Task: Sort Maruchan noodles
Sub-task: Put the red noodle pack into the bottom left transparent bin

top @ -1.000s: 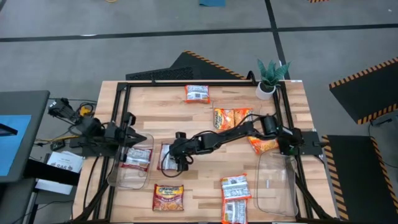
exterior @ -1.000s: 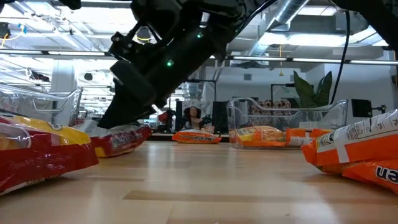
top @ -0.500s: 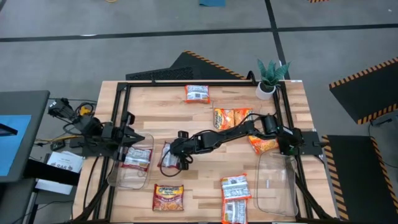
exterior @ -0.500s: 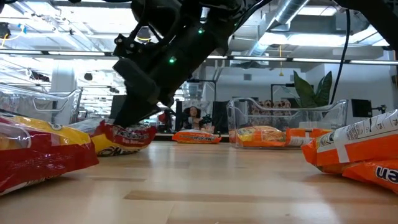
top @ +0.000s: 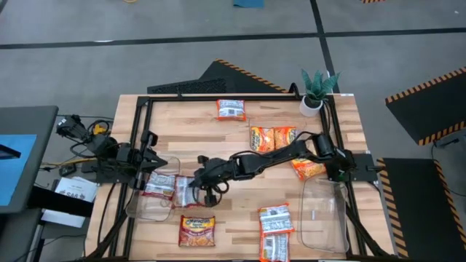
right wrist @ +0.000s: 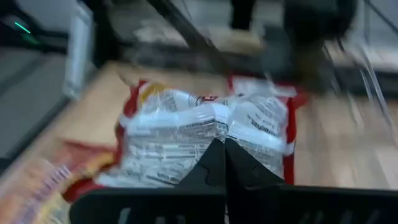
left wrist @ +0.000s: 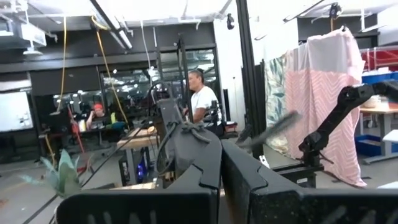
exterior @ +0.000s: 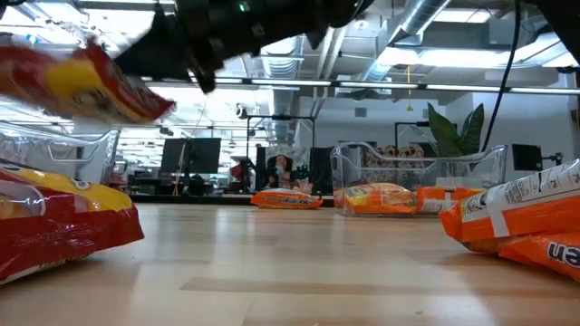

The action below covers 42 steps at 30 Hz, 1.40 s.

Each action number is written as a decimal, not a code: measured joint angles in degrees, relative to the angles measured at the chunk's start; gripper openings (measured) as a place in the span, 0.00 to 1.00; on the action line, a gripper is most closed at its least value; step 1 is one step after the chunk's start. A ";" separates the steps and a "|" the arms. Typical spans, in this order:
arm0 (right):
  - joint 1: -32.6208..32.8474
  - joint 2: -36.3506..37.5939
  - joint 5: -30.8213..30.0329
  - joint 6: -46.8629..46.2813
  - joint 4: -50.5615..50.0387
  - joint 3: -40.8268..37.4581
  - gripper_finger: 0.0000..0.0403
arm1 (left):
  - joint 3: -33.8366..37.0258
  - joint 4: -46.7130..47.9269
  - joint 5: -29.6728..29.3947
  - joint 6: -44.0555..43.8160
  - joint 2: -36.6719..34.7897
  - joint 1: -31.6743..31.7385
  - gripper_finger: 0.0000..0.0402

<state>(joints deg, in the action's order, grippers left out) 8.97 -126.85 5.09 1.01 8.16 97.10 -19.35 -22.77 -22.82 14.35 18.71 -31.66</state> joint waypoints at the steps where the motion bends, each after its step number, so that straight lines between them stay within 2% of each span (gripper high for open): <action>1: -0.08 -0.02 1.58 0.42 2.56 0.00 0.02 | 0.00 -0.27 0.22 0.14 -0.01 0.00 0.00; 10: -1.79 -0.13 3.20 0.26 18.47 0.13 0.02 | 0.00 -0.57 0.04 1.71 -0.01 0.00 0.00; 16: -3.49 -0.11 5.07 -2.15 22.50 0.13 0.02 | 0.00 -1.19 0.03 3.82 -0.01 0.00 0.00; 20: -3.48 -3.62 5.62 -4.00 24.80 1.78 0.02 | 0.00 -1.27 -0.23 4.13 -0.01 0.00 0.00; 27: -3.54 -15.97 5.78 -5.61 21.17 17.52 0.02 | 0.00 -1.44 -0.36 4.11 -0.01 0.00 0.00; 31: -3.79 -20.34 5.57 -5.71 17.47 25.08 0.02 | 0.00 -1.20 -0.36 4.03 0.03 0.00 0.00; 35: -4.46 -22.61 5.44 -9.11 15.63 27.25 0.11 | 0.00 -0.89 -0.34 4.00 0.03 0.00 0.00; 42: -5.87 -22.28 5.40 -11.71 13.40 27.45 0.39 | 0.00 -0.76 -0.31 3.93 0.03 0.00 0.00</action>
<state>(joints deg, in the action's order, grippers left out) 3.10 -149.12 10.49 -10.70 21.56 124.55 -19.35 -23.53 -23.14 18.28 18.74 -31.66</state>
